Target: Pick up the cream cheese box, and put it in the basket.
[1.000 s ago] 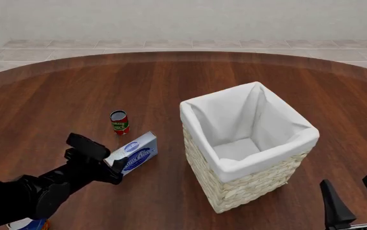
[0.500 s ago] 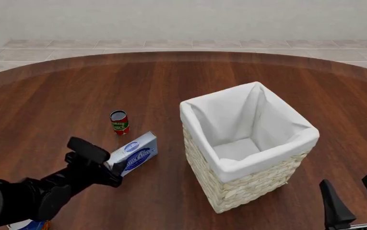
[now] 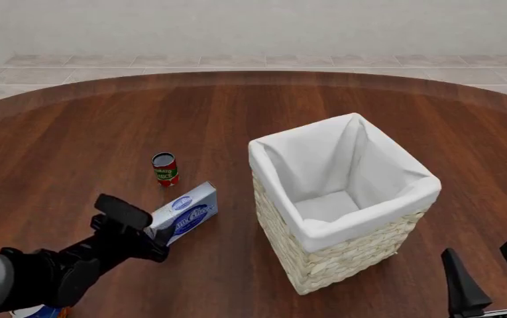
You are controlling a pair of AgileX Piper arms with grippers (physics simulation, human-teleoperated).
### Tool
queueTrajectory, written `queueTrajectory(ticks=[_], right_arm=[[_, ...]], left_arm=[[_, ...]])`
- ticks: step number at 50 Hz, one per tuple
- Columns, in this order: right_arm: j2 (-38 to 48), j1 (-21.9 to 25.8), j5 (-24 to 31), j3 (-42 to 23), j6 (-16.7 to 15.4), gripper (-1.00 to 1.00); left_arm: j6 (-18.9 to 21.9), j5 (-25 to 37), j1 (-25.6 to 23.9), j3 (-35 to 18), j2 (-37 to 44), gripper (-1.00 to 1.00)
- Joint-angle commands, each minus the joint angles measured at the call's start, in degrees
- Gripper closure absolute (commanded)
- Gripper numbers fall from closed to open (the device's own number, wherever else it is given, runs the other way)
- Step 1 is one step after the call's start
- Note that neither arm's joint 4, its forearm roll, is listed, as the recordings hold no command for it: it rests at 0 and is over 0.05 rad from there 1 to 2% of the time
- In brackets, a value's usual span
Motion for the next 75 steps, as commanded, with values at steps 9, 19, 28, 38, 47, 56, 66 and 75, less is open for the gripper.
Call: queueTrajectory(ticks=[9, 19, 28, 38, 47, 56, 66, 75], right_arm=[[0.0, 0.0, 0.0, 0.0, -0.1, -1.0], [0.0, 0.0, 0.0, 0.0, -0.1, -1.0], [0.0, 0.0, 0.0, 0.0, -0.1, -1.0], [0.0, 0.2, 0.0, 0.0, -0.2, -1.0], [0.1, 0.2, 0.0, 0.0, -0.2, -1.0], [0.0, 0.2, 0.0, 0.0, -0.3, -1.0], [0.0, 0.1, 0.0, 0.0, -0.3, -1.0], [0.0, 0.2, 0.0, 0.0, -0.3, -1.0]], left_arm=[[-0.4, -2.4, -0.1, 0.1, 2.5, -1.0], [-0.4, -3.7, -0.3, -0.1, 4.2, -1.0], [-0.2, -4.3, -0.5, -0.2, 5.3, -1.0], [0.1, -4.7, -0.2, -0.5, 5.8, -1.0], [0.3, -4.4, -0.1, -1.0, 6.0, -1.0], [0.6, -5.0, -0.3, -0.7, 6.0, -1.0], [1.9, -5.7, -0.7, -0.3, 5.5, 1.0], [1.6, -5.2, -1.4, 0.3, 4.3, 1.0]])
